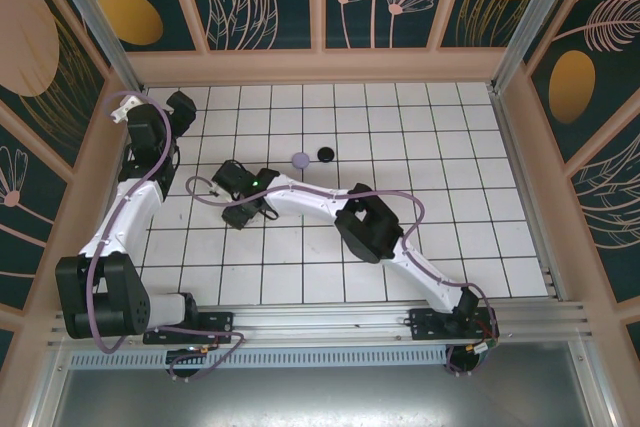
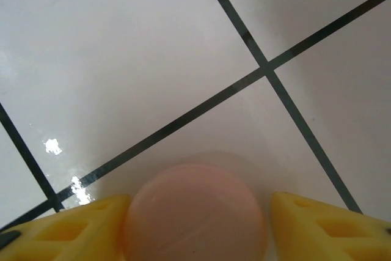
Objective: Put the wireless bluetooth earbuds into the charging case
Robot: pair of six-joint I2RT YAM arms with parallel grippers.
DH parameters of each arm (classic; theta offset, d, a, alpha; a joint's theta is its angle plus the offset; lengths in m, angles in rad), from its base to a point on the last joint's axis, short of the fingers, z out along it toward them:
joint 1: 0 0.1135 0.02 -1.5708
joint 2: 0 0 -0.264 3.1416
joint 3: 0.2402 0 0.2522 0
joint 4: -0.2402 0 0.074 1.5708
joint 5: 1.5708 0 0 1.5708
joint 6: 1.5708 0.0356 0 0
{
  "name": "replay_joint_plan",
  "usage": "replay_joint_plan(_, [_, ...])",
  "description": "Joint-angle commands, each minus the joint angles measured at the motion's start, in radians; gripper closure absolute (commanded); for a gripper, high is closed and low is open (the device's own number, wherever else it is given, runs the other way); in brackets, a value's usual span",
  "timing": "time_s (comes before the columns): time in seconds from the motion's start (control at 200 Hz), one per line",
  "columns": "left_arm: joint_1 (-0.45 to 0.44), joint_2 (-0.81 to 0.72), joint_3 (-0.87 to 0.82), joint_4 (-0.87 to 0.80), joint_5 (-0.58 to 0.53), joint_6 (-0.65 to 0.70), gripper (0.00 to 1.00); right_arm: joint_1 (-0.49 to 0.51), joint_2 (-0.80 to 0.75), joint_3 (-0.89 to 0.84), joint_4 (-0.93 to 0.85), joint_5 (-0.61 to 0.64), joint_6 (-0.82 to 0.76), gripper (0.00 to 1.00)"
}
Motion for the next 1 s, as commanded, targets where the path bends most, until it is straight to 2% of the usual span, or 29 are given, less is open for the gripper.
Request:
replay_joint_plan(0.0, [0.007, 0.004, 0.026, 0.005, 0.016, 0.001, 0.01, 0.002, 0.029, 0.025, -0.020, 0.018, 0.006, 0.47])
replay_joint_plan(0.29, [0.007, 0.006, 0.019, 0.015, 0.038, -0.010, 0.01, 0.007, -0.025, -0.033, -0.058, 0.116, 0.117, 0.65])
replay_joint_plan(0.51, [0.007, 0.013, 0.006, 0.033, 0.066, -0.022, 0.01, 0.008, -0.114, -0.131, -0.091, 0.223, 0.293, 0.65])
replay_joint_plan(0.701, [0.007, 0.020, 0.008, 0.044, 0.097, -0.032, 0.01, 0.002, -0.135, -0.134, -0.268, 0.332, 0.588, 0.65])
replay_joint_plan(0.801, [0.007, 0.022, 0.009, 0.047, 0.112, -0.036, 0.01, -0.001, -0.157, -0.178, -0.315, 0.326, 0.722, 0.65])
replay_joint_plan(0.996, [0.007, 0.019, 0.008, 0.043, 0.131, -0.032, 0.01, -0.001, -0.238, -0.336, -0.243, 0.262, 0.859, 0.65])
